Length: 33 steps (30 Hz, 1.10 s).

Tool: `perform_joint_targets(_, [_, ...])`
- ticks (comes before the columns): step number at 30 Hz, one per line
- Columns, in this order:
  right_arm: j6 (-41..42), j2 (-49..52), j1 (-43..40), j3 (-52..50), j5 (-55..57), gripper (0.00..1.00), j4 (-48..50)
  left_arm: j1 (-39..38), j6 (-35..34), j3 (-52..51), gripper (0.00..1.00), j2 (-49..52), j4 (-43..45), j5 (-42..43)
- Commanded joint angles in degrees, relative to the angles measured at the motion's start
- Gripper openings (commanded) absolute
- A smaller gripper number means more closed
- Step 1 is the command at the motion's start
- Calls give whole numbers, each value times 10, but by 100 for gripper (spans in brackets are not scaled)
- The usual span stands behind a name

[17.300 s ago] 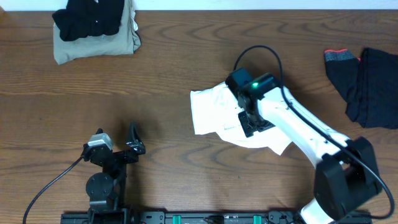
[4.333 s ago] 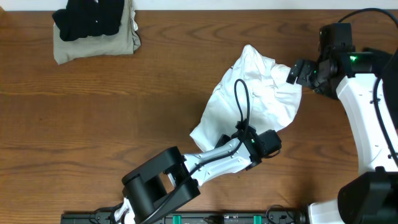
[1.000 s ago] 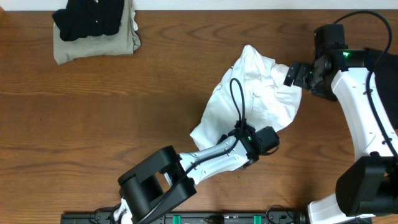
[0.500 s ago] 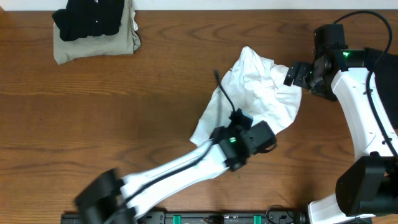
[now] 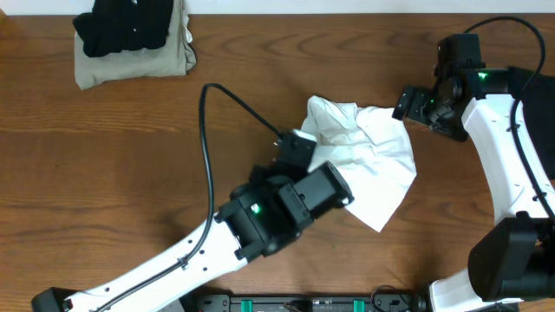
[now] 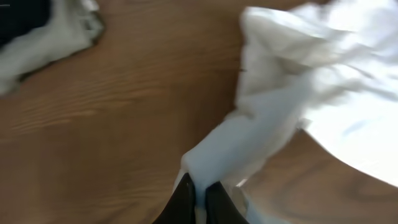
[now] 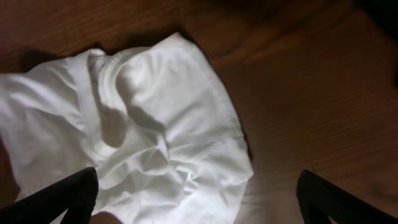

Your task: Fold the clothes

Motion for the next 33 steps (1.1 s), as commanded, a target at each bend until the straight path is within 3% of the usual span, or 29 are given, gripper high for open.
perform_joint_targets(1, [-10, 3, -3, -3, -50, 99, -6, 42, -5, 5, 6, 5, -4, -66])
perform_joint_targets(14, [-27, 3, 11, -3, -113, 99, -15, 300, -5, 4, 6, 95, 14, -63])
perform_joint_targets(27, [-27, 3, 96, -3, -113, 99, -7, 449, -6, 4, 7, 169, 93, -44])
perform_joint_targets(33, [-27, 3, 144, -4, -109, 99, -1, 512, -19, 4, 22, 169, 105, -28])
